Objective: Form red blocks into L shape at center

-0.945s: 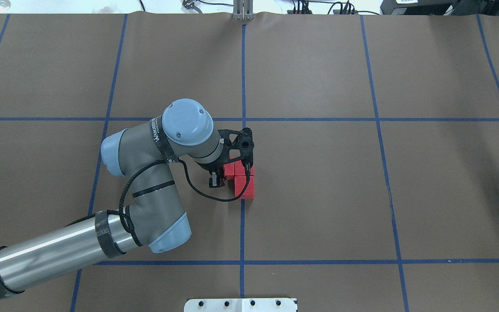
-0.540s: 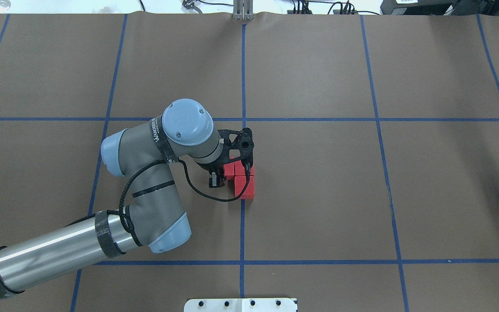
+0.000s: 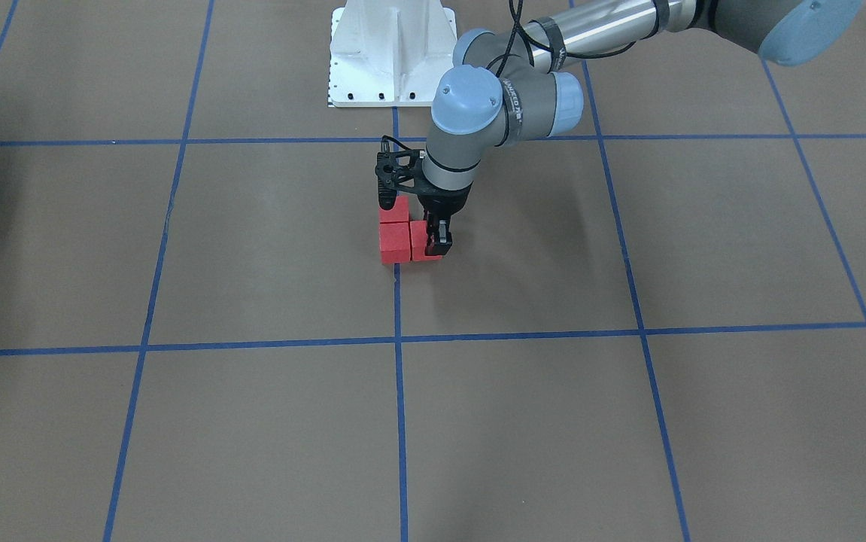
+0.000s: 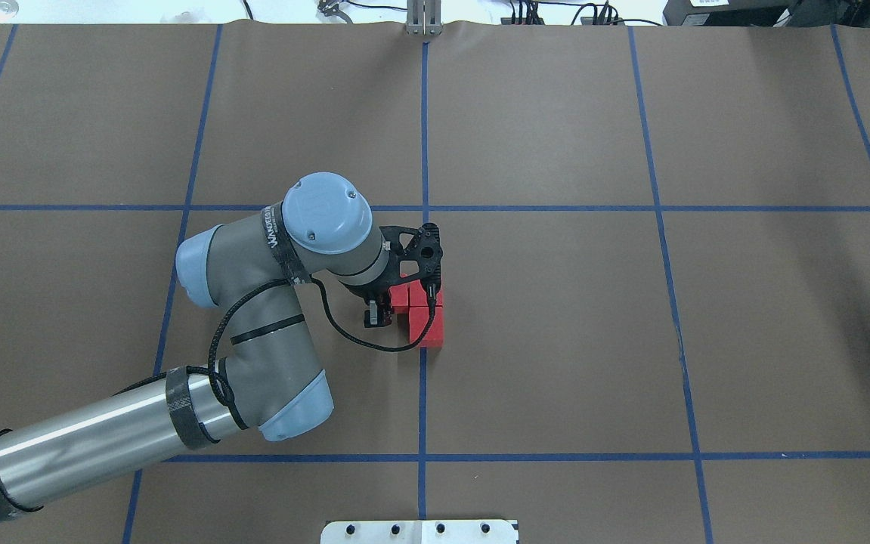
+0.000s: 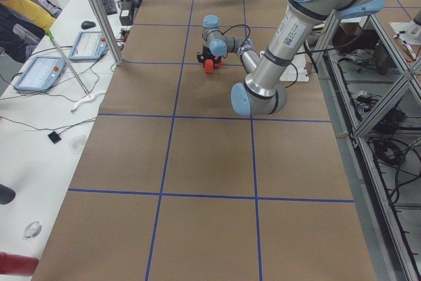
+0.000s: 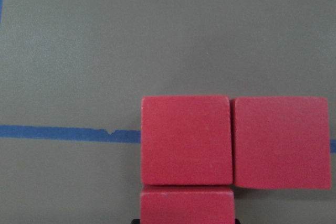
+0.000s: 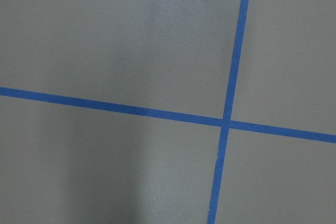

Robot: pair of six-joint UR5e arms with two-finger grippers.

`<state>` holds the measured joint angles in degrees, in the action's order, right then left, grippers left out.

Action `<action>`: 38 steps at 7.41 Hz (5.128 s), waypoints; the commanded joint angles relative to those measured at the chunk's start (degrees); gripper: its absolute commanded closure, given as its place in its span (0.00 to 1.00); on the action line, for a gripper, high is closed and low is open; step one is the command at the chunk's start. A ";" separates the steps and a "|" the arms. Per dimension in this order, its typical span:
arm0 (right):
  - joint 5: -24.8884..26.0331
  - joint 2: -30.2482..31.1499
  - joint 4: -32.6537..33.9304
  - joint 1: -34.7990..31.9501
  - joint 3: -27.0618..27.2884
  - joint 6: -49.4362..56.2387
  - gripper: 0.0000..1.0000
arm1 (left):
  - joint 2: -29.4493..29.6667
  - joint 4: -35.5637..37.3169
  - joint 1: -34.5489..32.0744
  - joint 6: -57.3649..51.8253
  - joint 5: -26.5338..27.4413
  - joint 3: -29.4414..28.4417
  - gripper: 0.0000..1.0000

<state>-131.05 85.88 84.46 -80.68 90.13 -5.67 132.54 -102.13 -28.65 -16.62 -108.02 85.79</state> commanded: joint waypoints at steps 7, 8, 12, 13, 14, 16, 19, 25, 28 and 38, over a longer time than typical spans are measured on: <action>0.00 0.08 0.00 -0.09 0.05 0.05 0.01 | 0.00 0.00 0.00 0.01 0.00 -0.27 0.34; 0.00 0.08 0.00 -0.09 -0.04 0.05 0.00 | 0.00 0.00 0.09 0.01 0.00 -0.27 0.27; 0.00 0.08 0.00 -0.18 0.05 0.05 0.01 | -0.26 0.17 -0.26 0.01 -3.22 1.48 0.01; 0.00 0.16 0.00 -0.44 -0.04 0.13 0.00 | -0.96 1.13 -1.05 0.01 -5.51 3.23 0.01; -0.26 0.60 0.00 -1.83 -0.04 0.92 0.00 | -1.31 5.41 -3.23 -0.08 -7.89 6.47 0.01; -0.88 2.00 0.09 -6.04 0.31 4.50 0.01 | -2.28 20.14 -11.38 -0.78 -14.91 12.71 0.01; -0.88 4.55 1.31 -11.41 0.75 8.48 0.00 | -16.52 32.59 -32.70 0.10 -28.76 15.71 0.00; 0.44 7.10 0.97 -11.16 0.40 10.42 0.00 | -36.82 31.38 -59.31 -0.60 -21.71 15.47 0.00; 0.70 7.90 0.70 -11.16 0.31 10.07 0.00 | -42.86 24.21 -61.34 -0.52 -24.06 15.55 0.00; 0.18 9.13 0.62 -11.16 1.01 10.24 0.00 | -45.09 21.53 -61.61 -0.25 -25.05 16.25 0.00</action>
<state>-130.80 94.96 85.09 -91.79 91.13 4.57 87.57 -80.59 -90.27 -16.88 -133.07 101.94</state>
